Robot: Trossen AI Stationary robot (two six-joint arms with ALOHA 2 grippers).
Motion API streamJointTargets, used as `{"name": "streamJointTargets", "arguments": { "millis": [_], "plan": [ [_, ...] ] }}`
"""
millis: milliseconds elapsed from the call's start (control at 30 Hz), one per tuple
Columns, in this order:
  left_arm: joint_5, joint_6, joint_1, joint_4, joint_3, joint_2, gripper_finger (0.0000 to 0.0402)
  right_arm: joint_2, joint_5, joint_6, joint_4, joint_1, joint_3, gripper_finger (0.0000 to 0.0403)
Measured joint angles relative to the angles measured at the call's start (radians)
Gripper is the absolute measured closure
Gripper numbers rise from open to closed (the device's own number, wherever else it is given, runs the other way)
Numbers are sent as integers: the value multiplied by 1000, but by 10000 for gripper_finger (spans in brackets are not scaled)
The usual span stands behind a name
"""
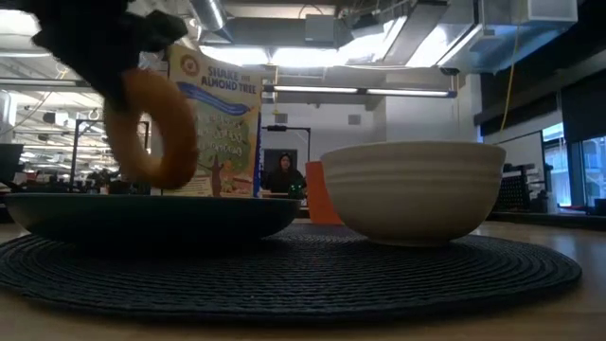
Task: Arrange a breakfast setting
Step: Put the brown toasted bread on the dark green plate
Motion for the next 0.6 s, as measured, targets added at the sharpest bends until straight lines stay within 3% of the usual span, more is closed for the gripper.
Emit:
{"name": "streamJointTargets", "arguments": {
  "millis": [300, 600],
  "plan": [
    [80, 91, -11, -9, 0, 60, 360, 0, -38, 20, 64, -12, -43, 237],
    [86, 95, -17, -69, 1, 57, 265, -49, -52, 154, 27, -94, -43, 237]
  ]
}}
